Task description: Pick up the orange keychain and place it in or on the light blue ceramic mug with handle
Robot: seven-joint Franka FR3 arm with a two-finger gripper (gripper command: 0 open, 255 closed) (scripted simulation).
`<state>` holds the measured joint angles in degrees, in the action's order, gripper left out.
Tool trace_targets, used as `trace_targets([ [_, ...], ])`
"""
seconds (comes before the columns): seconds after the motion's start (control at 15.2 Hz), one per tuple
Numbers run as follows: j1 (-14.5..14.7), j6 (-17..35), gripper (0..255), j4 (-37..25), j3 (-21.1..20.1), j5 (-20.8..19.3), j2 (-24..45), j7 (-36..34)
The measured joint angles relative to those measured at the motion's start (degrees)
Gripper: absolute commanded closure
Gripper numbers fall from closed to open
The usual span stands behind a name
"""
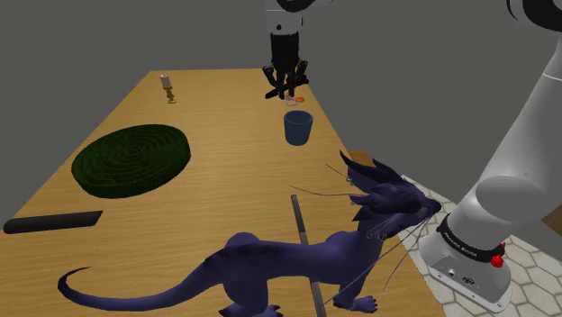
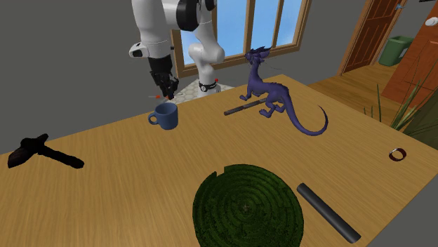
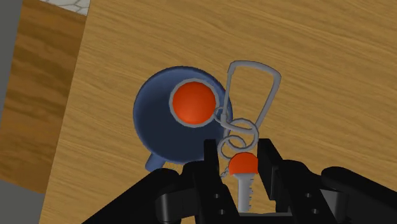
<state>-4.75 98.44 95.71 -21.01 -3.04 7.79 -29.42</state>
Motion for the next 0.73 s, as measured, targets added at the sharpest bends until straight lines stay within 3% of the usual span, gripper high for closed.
trace_targets([
  [0.2, -2.1, 0.31, 255, 1.84, 1.49, 0.51, -1.7, 3.59],
  [0.73, -2.5, 5.47, 255, 6.25, 1.86, 0.17, -0.91, 4.17],
])
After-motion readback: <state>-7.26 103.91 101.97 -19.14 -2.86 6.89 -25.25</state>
